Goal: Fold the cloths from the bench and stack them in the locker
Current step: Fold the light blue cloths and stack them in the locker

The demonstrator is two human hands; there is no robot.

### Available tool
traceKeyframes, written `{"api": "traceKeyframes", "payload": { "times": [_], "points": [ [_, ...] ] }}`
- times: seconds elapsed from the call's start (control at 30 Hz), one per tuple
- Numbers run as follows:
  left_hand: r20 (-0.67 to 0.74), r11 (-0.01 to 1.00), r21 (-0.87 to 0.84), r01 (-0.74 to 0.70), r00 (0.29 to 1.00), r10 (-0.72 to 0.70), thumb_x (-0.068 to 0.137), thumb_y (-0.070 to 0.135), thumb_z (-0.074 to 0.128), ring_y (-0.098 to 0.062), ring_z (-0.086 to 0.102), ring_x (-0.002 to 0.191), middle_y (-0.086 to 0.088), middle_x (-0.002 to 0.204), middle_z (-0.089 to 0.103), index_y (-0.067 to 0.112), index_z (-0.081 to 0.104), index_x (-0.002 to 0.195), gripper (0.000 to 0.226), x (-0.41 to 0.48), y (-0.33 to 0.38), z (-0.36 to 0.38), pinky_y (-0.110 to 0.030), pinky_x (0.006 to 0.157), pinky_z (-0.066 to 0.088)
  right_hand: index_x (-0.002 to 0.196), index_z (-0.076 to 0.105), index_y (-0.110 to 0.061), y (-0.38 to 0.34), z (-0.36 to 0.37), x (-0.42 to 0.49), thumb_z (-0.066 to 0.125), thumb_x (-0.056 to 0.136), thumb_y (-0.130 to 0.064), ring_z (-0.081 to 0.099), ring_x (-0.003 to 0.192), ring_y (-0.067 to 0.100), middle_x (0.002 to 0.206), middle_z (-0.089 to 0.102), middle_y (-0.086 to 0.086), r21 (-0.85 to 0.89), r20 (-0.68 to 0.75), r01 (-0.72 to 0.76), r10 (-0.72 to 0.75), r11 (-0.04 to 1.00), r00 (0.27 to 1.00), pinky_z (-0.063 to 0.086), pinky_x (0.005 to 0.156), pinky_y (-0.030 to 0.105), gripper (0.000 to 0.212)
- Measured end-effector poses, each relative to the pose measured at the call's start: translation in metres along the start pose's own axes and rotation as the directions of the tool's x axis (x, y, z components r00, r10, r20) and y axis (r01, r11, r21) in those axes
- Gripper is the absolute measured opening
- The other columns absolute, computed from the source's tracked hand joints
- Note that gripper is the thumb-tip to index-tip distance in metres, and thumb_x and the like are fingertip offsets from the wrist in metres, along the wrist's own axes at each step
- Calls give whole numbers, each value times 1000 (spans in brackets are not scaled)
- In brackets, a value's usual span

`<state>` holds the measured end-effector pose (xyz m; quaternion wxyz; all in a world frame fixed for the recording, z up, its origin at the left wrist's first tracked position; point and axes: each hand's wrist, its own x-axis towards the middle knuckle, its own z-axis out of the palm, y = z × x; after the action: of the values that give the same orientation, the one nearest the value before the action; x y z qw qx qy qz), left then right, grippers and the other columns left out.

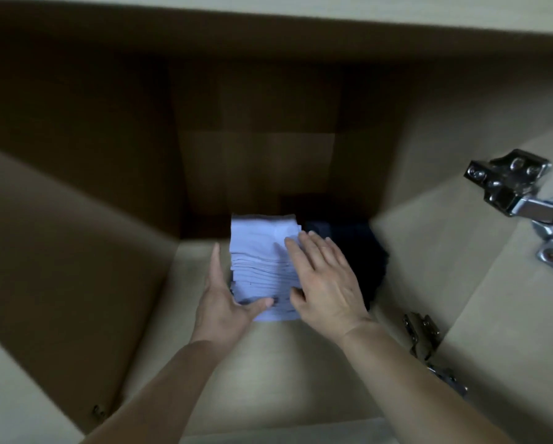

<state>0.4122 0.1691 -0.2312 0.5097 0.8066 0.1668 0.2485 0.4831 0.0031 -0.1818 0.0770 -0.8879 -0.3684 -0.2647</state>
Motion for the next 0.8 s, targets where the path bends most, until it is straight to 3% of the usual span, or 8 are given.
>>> {"api": "traceKeyframes", "payload": {
  "times": [0.1,0.2,0.27,0.37,0.67,0.8],
  "points": [
    [-29,974,171,-145,988,152,61,37,91,3,12,142,12,162,8,33,5,155,128,6,23,-7,-22,110,21,144,42,-9,11,-10,-4,77,66,-33,41,136,36,145,44,21,-25,67,-112,113,993,991,24,115,45,89],
    [89,873,423,-242,970,225,69,49,83,2,2,144,9,163,-3,23,5,156,119,9,41,-9,-20,113,15,155,8,-18,20,-14,-8,59,86,-44,9,149,31,160,11,17,3,234,-148,144,989,962,1,121,40,89],
    [183,836,476,-273,961,210,71,54,79,1,-4,144,6,164,0,17,7,156,118,10,43,-8,-18,115,7,154,-2,-23,22,-16,-10,54,89,-48,5,149,29,161,4,15,-12,314,-144,140,990,939,1,122,40,89],
    [271,808,508,-299,946,180,71,57,77,-1,-9,146,5,164,-1,17,8,156,116,9,39,-6,-15,112,0,153,-4,-27,22,-16,-9,52,91,-48,8,148,32,160,8,17,-10,361,-124,119,992,925,5,121,42,86],
    [348,765,556,-325,927,141,73,60,75,-5,-5,149,6,164,0,22,10,157,112,15,36,-16,-16,112,3,153,2,-25,19,-17,-6,52,92,-41,11,147,32,160,10,18,-46,399,-113,122,993,909,8,121,42,80],
    [383,741,581,-338,916,118,75,60,73,-7,-4,150,4,164,-1,23,8,157,110,19,41,-21,-23,119,6,153,-3,-27,13,-23,0,55,90,-40,-3,149,28,161,-6,12,-18,395,-104,103,994,913,4,121,44,87]
  ]
}}
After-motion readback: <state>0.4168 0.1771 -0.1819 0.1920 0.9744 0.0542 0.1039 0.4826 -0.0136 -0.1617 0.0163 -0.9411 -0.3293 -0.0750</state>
